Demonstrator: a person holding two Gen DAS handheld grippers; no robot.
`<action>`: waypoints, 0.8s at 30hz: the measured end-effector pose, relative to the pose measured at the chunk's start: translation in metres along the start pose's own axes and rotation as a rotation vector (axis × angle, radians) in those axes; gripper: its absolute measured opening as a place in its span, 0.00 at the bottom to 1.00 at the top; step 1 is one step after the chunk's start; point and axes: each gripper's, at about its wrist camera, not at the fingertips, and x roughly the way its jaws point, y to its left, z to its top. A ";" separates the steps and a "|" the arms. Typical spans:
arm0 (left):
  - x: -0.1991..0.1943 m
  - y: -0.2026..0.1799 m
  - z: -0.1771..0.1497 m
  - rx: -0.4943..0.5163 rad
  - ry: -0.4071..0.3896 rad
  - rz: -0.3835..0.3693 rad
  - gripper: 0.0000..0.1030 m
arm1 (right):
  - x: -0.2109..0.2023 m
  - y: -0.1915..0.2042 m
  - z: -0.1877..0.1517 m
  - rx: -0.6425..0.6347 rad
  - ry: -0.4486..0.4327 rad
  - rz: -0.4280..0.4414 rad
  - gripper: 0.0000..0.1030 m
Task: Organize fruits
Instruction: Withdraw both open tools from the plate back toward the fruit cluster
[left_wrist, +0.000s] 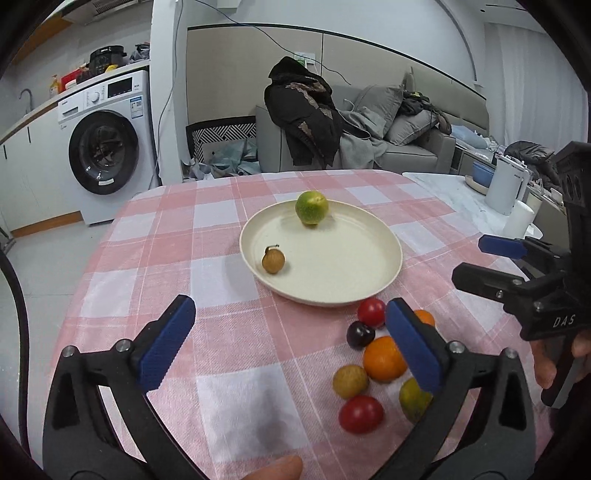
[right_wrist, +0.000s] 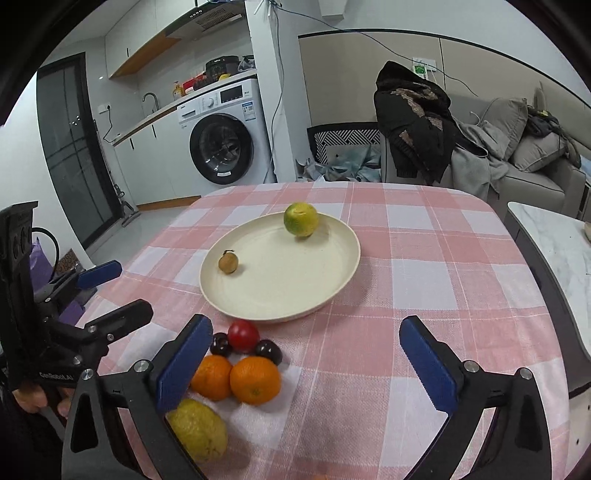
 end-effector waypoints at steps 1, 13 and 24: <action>-0.006 0.001 -0.001 -0.002 0.002 -0.002 1.00 | -0.003 0.001 -0.002 -0.001 0.002 0.006 1.00; -0.052 -0.007 -0.024 0.014 0.007 -0.004 1.00 | -0.026 0.021 -0.024 -0.057 0.030 0.035 1.00; -0.042 -0.002 -0.037 0.003 0.054 -0.013 1.00 | -0.016 0.029 -0.039 -0.064 0.104 0.073 1.00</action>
